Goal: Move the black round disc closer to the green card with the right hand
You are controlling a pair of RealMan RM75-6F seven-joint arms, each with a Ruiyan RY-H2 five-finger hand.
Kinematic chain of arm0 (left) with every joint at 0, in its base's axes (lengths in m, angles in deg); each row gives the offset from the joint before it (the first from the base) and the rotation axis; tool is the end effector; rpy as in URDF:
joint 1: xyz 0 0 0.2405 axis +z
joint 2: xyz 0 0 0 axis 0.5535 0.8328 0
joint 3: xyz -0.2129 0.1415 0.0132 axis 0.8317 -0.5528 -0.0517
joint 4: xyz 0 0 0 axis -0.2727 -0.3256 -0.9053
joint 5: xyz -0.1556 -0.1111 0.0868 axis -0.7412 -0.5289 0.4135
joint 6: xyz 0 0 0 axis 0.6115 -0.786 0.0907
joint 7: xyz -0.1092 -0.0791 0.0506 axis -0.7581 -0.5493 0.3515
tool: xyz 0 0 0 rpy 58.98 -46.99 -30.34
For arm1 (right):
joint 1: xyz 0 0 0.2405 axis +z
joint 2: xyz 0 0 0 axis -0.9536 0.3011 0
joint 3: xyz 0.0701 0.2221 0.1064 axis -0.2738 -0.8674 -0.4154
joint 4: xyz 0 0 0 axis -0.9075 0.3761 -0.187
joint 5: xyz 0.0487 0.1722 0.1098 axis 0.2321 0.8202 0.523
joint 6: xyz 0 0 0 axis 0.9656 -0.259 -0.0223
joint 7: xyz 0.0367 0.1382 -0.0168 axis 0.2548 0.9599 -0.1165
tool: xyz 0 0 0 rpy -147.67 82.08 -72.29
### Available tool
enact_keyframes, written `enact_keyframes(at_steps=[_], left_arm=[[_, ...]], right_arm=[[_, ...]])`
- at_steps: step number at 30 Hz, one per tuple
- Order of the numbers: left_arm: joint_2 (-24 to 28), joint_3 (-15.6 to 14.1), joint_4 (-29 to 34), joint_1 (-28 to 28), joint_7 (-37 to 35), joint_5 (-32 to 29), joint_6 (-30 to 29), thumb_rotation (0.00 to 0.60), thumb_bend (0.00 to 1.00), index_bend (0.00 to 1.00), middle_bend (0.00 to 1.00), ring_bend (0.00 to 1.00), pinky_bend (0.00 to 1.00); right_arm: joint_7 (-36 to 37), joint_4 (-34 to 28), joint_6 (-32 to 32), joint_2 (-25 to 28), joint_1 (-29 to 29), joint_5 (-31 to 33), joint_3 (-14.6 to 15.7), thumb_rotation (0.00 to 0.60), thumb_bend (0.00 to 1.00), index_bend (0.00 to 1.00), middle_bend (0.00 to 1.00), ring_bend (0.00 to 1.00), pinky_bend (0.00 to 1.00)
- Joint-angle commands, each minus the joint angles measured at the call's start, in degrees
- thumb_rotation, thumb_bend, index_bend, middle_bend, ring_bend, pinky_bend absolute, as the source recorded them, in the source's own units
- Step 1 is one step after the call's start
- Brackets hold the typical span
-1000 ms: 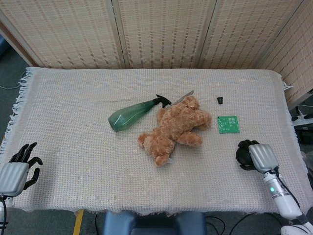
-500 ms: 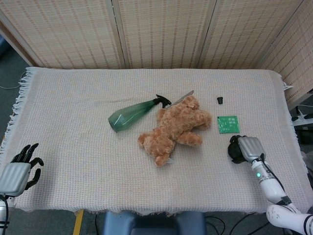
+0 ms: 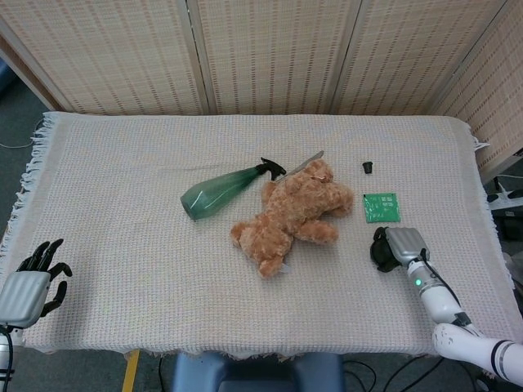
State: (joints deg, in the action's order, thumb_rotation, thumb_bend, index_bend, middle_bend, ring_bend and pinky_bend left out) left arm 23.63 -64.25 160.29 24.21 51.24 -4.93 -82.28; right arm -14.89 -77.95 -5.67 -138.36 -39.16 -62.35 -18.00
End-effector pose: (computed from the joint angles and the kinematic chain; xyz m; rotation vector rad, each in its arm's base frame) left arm -0.3168 0.1981 0.1480 -1.5427 -0.8368 -0.7324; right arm -0.2933 -0.3205 0.0591 1.6610 -1.2064 0.4392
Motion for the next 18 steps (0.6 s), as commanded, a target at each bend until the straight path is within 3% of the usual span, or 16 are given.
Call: enact_keyframes(at_steps=[1,5,12,18], left_arm=[[0.0,0.0,0.0,0.0,0.0,0.0,0.0,0.600,0.53,0.47,0.03,0.04,0.24],[0.0,0.0,0.1,0.0,0.1,-0.1,0.0,0.600,0.53,0.47,0.03,0.04,0.24],[0.1,0.0,0.3,0.1,0.0,0.0,-0.1,0.600,0.53,0.46,0.03,0.04,0.24],[0.2,0.0,0.3,0.1,-0.1,0.0,-0.2,0.600,0.53,0.47,0.03,0.05,0.24]], right_arm=[[0.4,0.2,0.2,0.2,0.2,-0.4,0.4,0.600,0.19,0.58,0.49,0.52,0.72],[0.8,0.5,0.5,0.3,0.4,-0.7,1.2,0.600,0.19,0.56,0.38,0.38,0.66],[1.6,1.0,1.0,0.5,0.7,-1.8,2.5,0.600,0.19,0.46,0.20,0.15,0.38],[2.9,0.6,0.3,1.0,0.3,-4.1,3.0,0.600,0.19,0.33,0.08,0.02,0.18]])
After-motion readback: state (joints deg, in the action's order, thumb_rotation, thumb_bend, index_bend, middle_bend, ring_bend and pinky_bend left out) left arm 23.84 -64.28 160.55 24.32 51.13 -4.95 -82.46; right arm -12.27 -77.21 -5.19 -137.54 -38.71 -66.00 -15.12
